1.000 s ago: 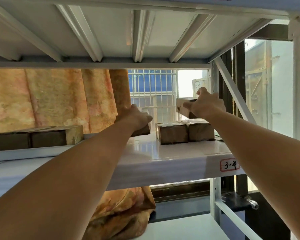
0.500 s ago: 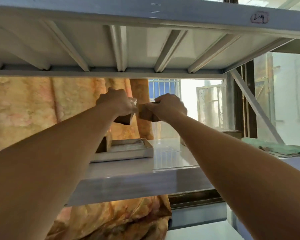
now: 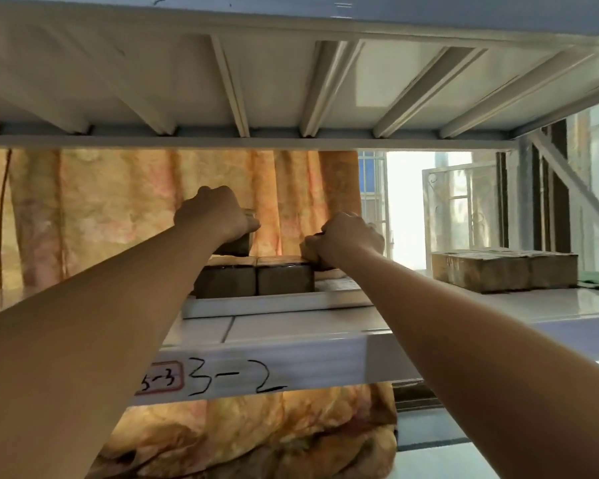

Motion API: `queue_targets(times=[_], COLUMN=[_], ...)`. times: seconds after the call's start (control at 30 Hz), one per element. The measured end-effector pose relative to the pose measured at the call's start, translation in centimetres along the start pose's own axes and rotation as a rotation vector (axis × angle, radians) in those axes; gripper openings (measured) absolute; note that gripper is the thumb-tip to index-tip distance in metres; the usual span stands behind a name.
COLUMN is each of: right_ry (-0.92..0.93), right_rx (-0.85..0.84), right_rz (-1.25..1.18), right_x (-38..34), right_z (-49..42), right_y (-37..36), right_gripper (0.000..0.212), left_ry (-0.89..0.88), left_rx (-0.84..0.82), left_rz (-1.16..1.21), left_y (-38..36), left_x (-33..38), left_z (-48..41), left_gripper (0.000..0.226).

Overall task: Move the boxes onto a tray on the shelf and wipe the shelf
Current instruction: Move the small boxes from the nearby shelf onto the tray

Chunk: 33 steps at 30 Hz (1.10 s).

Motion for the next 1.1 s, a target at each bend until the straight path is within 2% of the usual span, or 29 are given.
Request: queue_targets(times=[0.13,0.27,0.43,0.5,0.63,0.7,0.87,0.97,1.03,1.1], right_ry=[-0.033,-0.058,-0.075,-0.053,-0.026,-0.037,0.001,0.023,0.050,0.059], right_rx=[-0.028,-0.104,-0.266,-0.297,-0.374,-0.449,-0.528,-0.536,-0.553,-0.552], right_rz=[-0.014,0.074,-0.052,-0.087,-0.059,-0.042,0.111,0.121,0.106,0.111], right_x=[0.7,1.3,2.0,1.9,1.6,1.2,0.5,0.3,0.1,0.2], right_z=[0.4,0.5,-0.2,-0.6,-1.6,-1.8,-3.2,-3.4,-3.4,-3.8], right_y=[-1.3,-2.0,-3.0,-3.3,-3.6,-3.6,-5.6,-6.0,-5.7,-5.6], right_gripper=[0.039,0.060,0.089,0.082,0.065,0.065,0.082,0.069,0.053,0.046], left_ry=[-0.024,-0.028,-0.001,0.003,-0.051,-0.060,-0.049,-0.056,-0.049,-0.017], left_rx=[-0.008,-0.010,0.007,0.042,0.219,0.267,0.291,0.390,0.356,0.279], left_rz=[-0.007,-0.039,-0.067,-0.078,-0.170,-0.175,-0.096,0.025,0.104,0.154], left_y=[-1.0,-1.5,-1.5,-1.6,-2.1,-2.2,-2.0,-1.3,-1.3,-1.8], left_x=[-0.6,-0.3,-0.3,-0.5,-1.1,-1.3,-1.6,-1.7,-1.8,-2.1], left_z=[0.2,0.4,0.8,1.1,2.3,2.9,3.2,3.9,4.0,3.8], left_gripper=[0.058,0.059,0.049,0.052,0.067,0.072,0.073,0.069,0.069,0.068])
Point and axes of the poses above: each hand's wrist, its own z-axis away from the middle knuckle, its own y-axis out of the back of the hand, x = y × z, the point moved 6 cm from there along -z, towards the middle knuckle, and after that the axes turned 10 degrees about y, right-handed, at the moved point
